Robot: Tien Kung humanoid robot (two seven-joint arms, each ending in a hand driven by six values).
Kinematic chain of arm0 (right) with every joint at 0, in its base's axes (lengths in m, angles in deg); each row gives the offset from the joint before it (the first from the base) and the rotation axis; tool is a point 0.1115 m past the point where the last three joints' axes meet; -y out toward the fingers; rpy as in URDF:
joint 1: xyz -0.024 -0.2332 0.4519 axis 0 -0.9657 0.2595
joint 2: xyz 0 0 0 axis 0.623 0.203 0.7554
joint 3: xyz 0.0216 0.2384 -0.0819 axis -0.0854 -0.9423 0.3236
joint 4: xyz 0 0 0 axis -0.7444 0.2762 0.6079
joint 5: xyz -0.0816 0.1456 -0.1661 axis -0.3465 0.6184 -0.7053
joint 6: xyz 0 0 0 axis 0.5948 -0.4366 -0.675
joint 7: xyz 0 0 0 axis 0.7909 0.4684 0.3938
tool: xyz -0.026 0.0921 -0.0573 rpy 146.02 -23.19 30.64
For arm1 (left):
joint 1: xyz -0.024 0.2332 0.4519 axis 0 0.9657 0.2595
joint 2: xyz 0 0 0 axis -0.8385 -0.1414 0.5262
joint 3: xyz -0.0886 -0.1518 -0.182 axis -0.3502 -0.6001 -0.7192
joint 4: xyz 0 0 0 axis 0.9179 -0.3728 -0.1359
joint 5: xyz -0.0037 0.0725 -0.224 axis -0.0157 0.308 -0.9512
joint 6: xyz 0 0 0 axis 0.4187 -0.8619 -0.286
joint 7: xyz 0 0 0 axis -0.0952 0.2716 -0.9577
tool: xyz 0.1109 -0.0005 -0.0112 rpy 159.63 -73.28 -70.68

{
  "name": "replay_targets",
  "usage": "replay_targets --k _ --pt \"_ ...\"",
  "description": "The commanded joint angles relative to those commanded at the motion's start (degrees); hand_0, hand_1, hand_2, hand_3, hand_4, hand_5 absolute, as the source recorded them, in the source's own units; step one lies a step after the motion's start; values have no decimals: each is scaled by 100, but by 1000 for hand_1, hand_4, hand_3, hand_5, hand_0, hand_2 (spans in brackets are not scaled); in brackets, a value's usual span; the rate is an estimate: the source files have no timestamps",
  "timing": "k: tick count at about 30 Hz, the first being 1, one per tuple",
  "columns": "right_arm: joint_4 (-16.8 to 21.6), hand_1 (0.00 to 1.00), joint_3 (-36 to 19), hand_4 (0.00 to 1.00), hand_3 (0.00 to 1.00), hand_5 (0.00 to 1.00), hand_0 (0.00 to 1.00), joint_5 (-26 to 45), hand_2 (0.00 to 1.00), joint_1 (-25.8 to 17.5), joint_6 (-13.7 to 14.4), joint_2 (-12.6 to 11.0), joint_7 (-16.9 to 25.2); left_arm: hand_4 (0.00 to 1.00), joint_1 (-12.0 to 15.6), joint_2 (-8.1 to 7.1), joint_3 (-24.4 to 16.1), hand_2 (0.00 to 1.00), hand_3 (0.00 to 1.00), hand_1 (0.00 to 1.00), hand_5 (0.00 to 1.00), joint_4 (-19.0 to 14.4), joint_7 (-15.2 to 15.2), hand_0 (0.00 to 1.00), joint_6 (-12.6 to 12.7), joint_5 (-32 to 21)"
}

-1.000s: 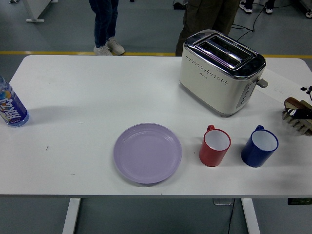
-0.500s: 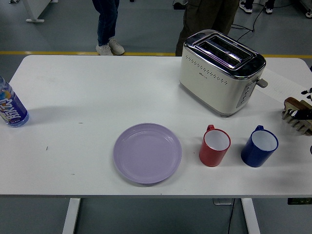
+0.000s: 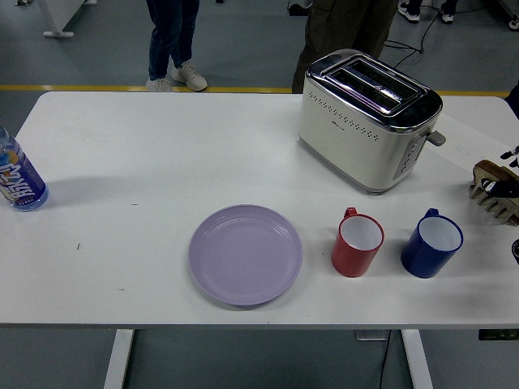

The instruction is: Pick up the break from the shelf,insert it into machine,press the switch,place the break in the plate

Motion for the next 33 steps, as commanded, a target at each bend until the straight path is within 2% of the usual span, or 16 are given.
replay_targets --k 1,6,7,12,13,18,19,24,25,30,31,33 --pt "-5 582 4 673 714 183 634 7 641 2 -7 0 -3 333 -2 -1 2 488 546 494 808 0 1 631 0 -3" --pt "-21 582 12 673 714 183 634 1 641 14 -11 0 -13 333 -12 0 2 488 546 494 808 0 2 631 1 -7" --pt "-24 542 13 665 688 171 558 4 624 17 -4 0 -14 333 -13 1 2 488 546 494 808 0 3 631 1 -9" --pt "-29 542 16 665 688 171 558 15 624 33 28 3 -22 333 -22 4 17 488 546 494 808 0 5 631 0 -26" --pt "-30 497 16 668 652 183 485 14 597 34 31 3 -24 334 -23 4 21 489 546 495 808 0 6 631 0 -30" --pt "-38 497 25 668 652 183 485 10 597 51 63 1 -35 334 -36 3 26 489 546 495 808 0 5 631 -1 -33" --pt "-43 446 26 663 622 189 428 10 563 56 62 0 -38 334 -37 2 25 488 546 496 809 0 5 631 -1 -33" --pt "-66 446 37 663 622 189 428 5 563 79 64 -2 -50 334 -44 2 30 488 546 496 809 0 8 631 1 -41" --pt "-68 396 41 635 572 154 386 9 542 83 64 -1 -50 333 -46 2 30 488 546 495 808 0 9 631 2 -43" --pt "-79 396 52 635 572 154 386 1 542 95 58 0 -46 333 -50 5 28 488 546 495 808 0 10 631 3 -47" --pt "-81 373 53 623 550 142 346 -1 523 97 60 -1 -44 332 -50 5 30 488 544 496 807 0 11 631 3 -50" --pt "-86 373 57 623 550 142 346 -3 523 101 63 -2 -41 332 -50 6 32 488 544 496 807 0 10 631 2 -51"
